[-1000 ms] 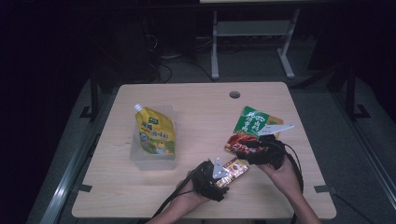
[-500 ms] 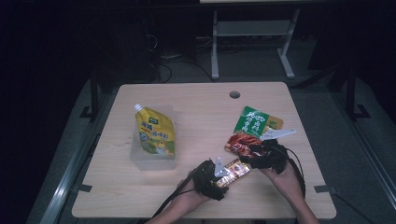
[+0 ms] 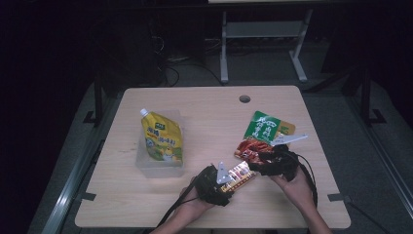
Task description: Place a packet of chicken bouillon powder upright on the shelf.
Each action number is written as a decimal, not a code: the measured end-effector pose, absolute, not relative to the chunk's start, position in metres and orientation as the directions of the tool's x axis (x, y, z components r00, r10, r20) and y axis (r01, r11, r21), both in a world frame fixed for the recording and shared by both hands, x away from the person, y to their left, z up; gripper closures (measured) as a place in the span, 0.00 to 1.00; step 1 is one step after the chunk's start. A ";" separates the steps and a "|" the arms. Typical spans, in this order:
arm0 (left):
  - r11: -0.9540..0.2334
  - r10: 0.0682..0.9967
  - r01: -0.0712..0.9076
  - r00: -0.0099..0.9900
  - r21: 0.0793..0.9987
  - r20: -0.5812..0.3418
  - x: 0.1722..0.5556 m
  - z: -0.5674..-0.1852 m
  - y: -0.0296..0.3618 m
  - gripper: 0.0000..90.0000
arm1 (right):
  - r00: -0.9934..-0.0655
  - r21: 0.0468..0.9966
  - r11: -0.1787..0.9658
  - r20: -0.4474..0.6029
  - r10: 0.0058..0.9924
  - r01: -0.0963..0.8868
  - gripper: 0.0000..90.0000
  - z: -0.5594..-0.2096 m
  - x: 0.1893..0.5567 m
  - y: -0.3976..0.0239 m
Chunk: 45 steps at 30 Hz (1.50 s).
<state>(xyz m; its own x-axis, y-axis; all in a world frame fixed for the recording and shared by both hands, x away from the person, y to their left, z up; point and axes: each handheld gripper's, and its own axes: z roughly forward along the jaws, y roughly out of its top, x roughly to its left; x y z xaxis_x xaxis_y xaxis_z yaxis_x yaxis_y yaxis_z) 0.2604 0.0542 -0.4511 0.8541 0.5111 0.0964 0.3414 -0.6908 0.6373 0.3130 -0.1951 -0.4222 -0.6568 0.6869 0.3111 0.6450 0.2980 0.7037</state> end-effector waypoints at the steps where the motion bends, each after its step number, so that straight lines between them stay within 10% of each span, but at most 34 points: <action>1: -0.688 0.514 0.341 0.852 0.641 0.098 0.261 -0.450 0.056 0.36 | -0.659 0.706 0.298 0.311 0.685 0.642 0.35 -0.423 0.314 -0.195; 45: -0.583 0.597 0.297 0.788 0.756 0.150 0.261 -0.423 0.077 0.36 | -0.569 0.580 0.180 0.605 0.557 0.794 0.30 -0.434 0.353 -0.174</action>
